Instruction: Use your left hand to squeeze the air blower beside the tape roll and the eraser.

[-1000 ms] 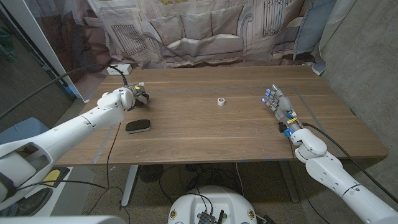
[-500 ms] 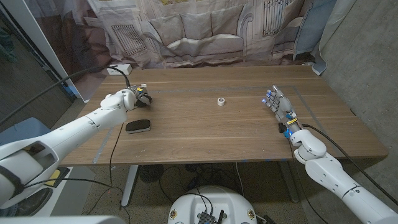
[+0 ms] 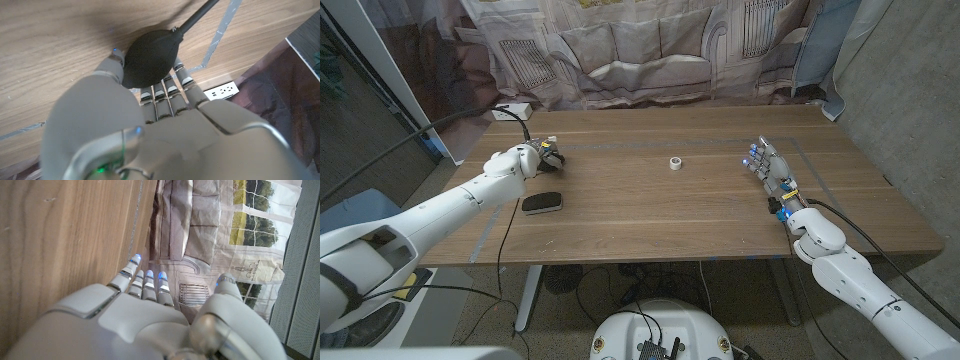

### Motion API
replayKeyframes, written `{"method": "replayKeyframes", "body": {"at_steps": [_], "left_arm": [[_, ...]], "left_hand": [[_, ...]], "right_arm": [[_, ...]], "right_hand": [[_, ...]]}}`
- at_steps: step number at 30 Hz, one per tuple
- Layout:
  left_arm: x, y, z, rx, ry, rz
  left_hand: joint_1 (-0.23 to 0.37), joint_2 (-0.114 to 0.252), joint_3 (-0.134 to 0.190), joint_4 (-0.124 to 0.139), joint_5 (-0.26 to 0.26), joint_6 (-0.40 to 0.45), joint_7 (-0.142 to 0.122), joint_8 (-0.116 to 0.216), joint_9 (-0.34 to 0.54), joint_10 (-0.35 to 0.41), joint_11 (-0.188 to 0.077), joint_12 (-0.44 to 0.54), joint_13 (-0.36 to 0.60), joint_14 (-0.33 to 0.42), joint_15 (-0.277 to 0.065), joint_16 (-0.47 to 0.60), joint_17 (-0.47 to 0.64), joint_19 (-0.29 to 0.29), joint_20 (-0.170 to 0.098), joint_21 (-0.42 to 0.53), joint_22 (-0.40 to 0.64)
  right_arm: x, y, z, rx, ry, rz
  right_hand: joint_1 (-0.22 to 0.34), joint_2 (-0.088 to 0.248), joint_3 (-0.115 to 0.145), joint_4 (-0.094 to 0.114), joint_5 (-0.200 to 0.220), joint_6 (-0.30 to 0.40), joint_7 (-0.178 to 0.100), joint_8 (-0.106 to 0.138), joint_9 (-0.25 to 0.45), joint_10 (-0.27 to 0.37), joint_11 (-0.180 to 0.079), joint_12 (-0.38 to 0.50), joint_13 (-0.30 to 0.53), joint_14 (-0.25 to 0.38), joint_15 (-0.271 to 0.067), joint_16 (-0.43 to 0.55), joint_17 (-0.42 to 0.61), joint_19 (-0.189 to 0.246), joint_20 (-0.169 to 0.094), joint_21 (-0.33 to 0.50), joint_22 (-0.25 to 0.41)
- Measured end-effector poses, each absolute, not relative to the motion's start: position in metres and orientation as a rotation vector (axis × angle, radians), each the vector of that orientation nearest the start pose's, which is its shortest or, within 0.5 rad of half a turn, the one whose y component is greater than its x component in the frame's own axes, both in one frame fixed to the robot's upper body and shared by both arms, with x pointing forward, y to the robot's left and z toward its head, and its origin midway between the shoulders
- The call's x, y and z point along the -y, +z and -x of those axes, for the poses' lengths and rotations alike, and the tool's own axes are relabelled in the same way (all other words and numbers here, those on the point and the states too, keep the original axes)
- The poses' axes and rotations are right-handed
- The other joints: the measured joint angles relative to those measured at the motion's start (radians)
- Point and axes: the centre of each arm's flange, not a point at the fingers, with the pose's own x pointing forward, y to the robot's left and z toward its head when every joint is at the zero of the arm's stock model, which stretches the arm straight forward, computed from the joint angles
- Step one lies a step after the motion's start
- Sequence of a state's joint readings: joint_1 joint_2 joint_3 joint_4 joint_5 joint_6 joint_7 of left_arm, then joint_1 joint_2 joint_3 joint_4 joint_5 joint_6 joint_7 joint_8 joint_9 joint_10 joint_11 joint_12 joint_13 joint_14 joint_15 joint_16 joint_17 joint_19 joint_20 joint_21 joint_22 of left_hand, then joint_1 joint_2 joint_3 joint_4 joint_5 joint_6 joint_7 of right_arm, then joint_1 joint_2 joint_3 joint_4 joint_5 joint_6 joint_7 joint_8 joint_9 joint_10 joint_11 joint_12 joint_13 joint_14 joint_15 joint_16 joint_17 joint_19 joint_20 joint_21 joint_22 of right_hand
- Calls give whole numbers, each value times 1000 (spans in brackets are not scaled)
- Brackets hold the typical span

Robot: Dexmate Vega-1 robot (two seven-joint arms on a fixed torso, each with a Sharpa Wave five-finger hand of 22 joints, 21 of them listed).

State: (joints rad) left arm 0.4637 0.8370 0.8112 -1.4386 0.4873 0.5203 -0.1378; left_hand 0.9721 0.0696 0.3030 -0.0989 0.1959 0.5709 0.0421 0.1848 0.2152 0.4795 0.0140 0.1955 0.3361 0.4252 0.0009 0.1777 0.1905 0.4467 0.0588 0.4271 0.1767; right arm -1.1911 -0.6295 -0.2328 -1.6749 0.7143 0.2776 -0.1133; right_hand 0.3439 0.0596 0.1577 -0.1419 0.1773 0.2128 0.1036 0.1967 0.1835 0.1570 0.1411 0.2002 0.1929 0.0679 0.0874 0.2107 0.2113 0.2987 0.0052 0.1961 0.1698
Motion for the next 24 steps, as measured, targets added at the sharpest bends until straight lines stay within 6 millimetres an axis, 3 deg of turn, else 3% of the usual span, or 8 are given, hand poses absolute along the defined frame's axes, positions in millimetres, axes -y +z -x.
{"method": "replayKeyframes", "body": {"at_steps": [3,9,13,24], "left_arm": [[-357,47,-675,84,259,-1499],[-358,49,-674,92,266,-1497],[-356,50,-673,109,260,-1496],[-351,54,-664,163,263,-1483]], "left_hand": [[-25,-4,-8,8,0,-25,-2,-3,-2,-23,9,-7,-5,-22,10,-1,-3,-24,2,-16,0],[-86,-2,-27,27,-4,-85,-11,-8,-6,-77,23,-8,-16,-78,25,-1,-5,-71,34,-49,0],[-131,15,-43,45,-7,-120,-8,-8,-7,-108,36,-8,-25,-108,39,-1,-5,-100,45,-72,0],[-223,32,-64,81,-11,-245,-11,-16,-15,-161,47,-8,-44,-156,51,-1,-5,-145,52,-117,0]], "right_arm": [[311,-73,-569,590,146,-119],[310,-72,-569,599,149,-120],[306,-72,-571,600,152,-127],[305,-73,-574,596,151,-134]], "right_hand": [[0,0,0,0,0,0,0,0,0,4,4,0,0,0,0,0,0,0,0,0,0],[0,0,0,0,0,0,0,0,0,6,6,0,0,0,0,0,0,0,0,0,0],[0,0,0,0,0,0,0,0,0,6,6,0,0,0,0,0,0,0,0,0,0],[5,-5,0,0,0,0,0,0,0,6,6,0,0,0,0,0,0,0,0,0,0]]}}
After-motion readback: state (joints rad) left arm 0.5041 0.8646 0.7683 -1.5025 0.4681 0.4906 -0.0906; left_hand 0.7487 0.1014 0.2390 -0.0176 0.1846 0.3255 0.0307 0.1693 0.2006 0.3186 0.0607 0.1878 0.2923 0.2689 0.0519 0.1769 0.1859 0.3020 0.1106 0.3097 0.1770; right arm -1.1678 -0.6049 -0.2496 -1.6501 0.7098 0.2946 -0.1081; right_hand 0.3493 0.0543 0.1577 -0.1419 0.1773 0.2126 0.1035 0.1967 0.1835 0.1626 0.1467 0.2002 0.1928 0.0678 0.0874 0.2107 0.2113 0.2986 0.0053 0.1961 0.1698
